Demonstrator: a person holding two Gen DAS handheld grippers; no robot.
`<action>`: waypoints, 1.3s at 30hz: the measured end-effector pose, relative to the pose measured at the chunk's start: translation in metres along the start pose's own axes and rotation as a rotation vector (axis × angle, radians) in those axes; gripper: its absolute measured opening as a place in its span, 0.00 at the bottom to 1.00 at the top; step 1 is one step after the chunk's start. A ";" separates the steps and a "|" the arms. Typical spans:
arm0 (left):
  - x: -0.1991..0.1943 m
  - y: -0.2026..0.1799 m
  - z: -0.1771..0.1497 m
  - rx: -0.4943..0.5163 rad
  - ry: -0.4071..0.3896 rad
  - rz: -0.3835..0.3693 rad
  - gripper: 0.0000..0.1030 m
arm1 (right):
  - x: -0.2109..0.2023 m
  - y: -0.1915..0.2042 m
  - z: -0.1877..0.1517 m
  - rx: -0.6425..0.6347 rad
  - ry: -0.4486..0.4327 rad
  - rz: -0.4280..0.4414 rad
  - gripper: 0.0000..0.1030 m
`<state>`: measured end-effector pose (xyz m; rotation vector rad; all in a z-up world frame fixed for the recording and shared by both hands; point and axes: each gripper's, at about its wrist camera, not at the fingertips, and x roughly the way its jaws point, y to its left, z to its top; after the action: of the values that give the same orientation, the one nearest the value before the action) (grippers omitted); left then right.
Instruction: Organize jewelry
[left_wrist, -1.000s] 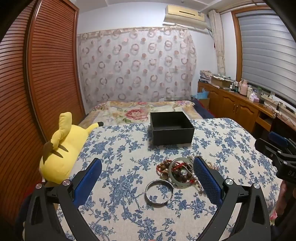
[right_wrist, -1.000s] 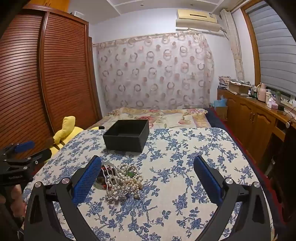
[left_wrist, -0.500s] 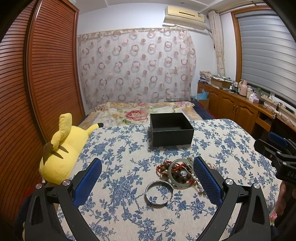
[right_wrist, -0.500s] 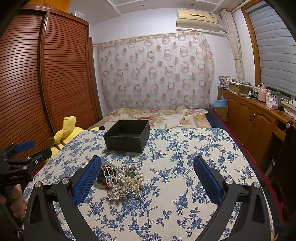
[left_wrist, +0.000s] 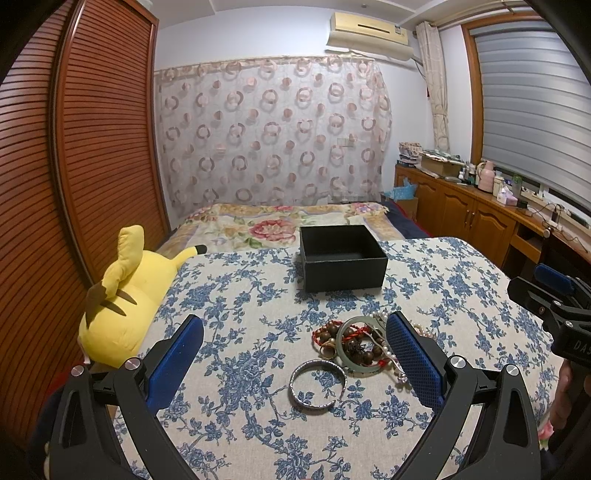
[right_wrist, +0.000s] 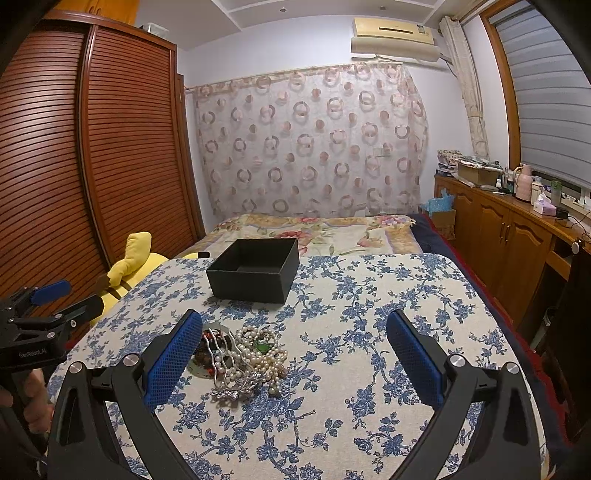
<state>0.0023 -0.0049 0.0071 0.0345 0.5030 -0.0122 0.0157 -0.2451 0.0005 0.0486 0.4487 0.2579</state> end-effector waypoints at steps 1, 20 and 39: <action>0.000 0.000 0.000 0.000 0.000 0.000 0.93 | 0.000 0.000 0.000 0.000 0.000 0.001 0.98; -0.001 0.001 0.008 -0.004 -0.009 0.004 0.93 | -0.002 -0.003 -0.001 -0.002 -0.003 0.000 0.98; -0.002 0.006 0.003 -0.003 -0.012 0.005 0.93 | -0.004 -0.002 -0.001 -0.003 -0.006 -0.001 0.98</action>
<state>0.0024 0.0009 0.0113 0.0323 0.4908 -0.0070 0.0129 -0.2483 0.0010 0.0459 0.4426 0.2579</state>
